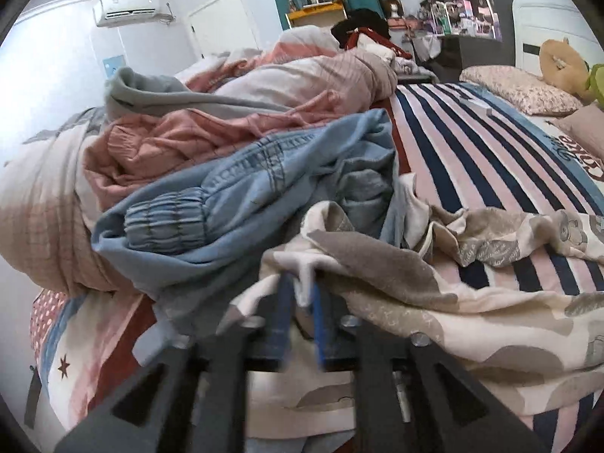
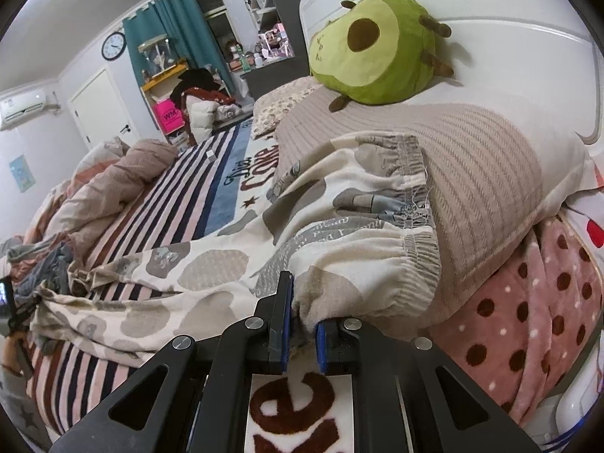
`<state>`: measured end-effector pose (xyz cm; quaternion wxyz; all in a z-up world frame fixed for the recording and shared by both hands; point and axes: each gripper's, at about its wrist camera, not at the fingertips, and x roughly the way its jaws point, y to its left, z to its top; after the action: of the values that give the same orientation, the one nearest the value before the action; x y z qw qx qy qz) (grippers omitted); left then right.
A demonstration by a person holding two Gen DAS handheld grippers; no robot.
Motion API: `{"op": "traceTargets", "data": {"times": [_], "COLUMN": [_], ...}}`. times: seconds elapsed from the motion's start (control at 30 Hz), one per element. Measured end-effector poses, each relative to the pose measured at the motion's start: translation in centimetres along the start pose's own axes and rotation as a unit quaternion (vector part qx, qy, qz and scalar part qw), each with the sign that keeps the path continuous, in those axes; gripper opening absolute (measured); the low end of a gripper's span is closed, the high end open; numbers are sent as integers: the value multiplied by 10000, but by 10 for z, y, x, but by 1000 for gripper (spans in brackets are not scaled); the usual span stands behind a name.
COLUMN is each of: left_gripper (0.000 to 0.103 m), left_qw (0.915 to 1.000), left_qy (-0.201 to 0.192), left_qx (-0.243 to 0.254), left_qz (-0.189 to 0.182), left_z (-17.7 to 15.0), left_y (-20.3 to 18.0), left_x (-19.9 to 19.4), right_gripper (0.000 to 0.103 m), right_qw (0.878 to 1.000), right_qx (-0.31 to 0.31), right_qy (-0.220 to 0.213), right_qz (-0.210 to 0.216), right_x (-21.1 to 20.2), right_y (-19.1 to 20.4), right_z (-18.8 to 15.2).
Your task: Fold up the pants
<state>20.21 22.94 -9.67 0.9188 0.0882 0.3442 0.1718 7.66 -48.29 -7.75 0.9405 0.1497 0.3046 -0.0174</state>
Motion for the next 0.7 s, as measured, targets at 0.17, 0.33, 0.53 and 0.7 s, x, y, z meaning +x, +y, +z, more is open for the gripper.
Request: {"op": "traceTargets", "data": {"times": [0.17, 0.33, 0.53, 0.7], "left_gripper": [80, 80, 80, 80], "left_qw": [9988, 9925, 9654, 9471], "left_qy": [-197, 89, 955, 1091], "left_qx": [-430, -840, -1370, -1805], "left_qz": [-155, -888, -2002, -2417], "left_z": [-5, -32, -91, -110], "left_y": [22, 29, 0, -20], "left_x": [-29, -59, -49, -30], "right_gripper": [6, 37, 59, 66], "right_qw": [10000, 9998, 9994, 9978], "right_qx": [-23, -15, 58, 239], "right_qy": [79, 153, 310, 592], "right_qz": [0, 90, 144, 189], "right_x": [1, 1, 4, 13], "right_y": [-2, -3, -5, -14], "right_z": [-3, -4, -15, -25]}}
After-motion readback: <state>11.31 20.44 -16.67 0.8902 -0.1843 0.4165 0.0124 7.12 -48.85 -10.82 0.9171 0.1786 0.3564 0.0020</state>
